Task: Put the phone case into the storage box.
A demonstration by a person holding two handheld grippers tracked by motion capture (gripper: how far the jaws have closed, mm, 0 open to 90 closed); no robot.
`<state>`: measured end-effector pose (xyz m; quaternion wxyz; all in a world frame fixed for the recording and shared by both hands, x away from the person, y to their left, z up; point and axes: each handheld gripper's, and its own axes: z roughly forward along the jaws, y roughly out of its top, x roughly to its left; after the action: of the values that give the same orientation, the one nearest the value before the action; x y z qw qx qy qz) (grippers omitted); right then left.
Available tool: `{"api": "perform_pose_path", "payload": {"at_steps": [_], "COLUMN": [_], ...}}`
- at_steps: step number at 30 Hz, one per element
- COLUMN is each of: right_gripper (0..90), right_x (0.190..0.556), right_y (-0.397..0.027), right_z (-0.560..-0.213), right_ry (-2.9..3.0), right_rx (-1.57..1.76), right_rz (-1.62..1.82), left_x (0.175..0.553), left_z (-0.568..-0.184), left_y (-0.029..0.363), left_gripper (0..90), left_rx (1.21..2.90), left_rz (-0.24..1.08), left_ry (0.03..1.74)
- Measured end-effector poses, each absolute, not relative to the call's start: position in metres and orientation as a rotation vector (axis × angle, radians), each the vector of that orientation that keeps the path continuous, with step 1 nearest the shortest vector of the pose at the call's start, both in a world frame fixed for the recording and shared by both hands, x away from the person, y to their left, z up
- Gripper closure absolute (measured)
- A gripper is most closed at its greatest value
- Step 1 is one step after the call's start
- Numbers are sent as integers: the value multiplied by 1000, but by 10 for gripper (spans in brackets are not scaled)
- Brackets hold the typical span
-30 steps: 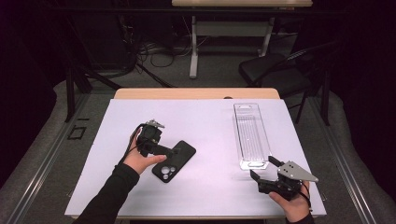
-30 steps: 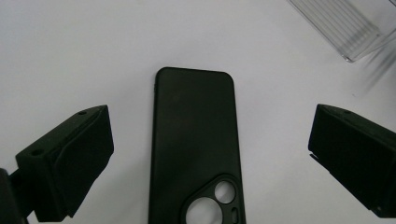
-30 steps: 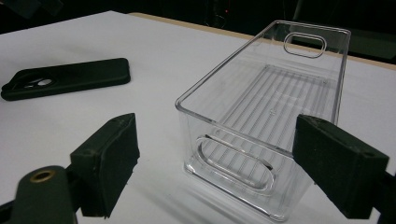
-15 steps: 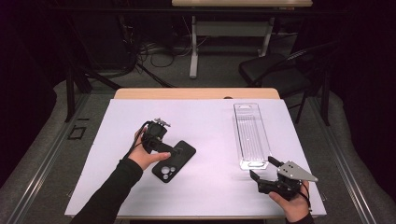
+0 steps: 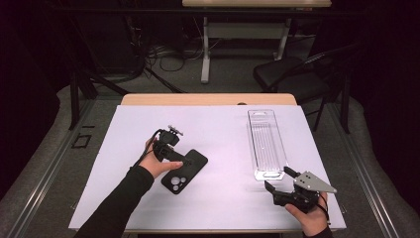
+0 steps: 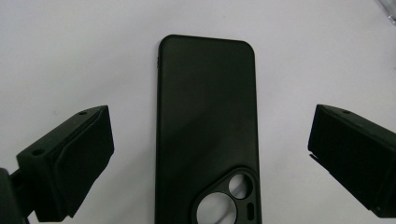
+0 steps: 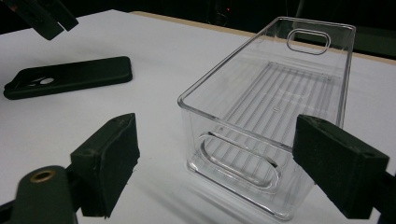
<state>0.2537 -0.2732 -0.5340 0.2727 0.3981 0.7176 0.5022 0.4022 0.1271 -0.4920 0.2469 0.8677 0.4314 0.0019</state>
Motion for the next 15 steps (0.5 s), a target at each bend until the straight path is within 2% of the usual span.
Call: {"api": "perform_pose_path", "payload": {"at_steps": [15], "right_gripper": [140], "right_x": [254], "right_y": [-273], "right_z": [-535], "right_ry": [1928], "right_rx": [1064], "right_rz": [1356], "left_x": [411], "left_z": [-511], "left_y": [114], "left_gripper": [6], "left_rx": [2456], "left_rz": [-26], "left_ry": [1208]}}
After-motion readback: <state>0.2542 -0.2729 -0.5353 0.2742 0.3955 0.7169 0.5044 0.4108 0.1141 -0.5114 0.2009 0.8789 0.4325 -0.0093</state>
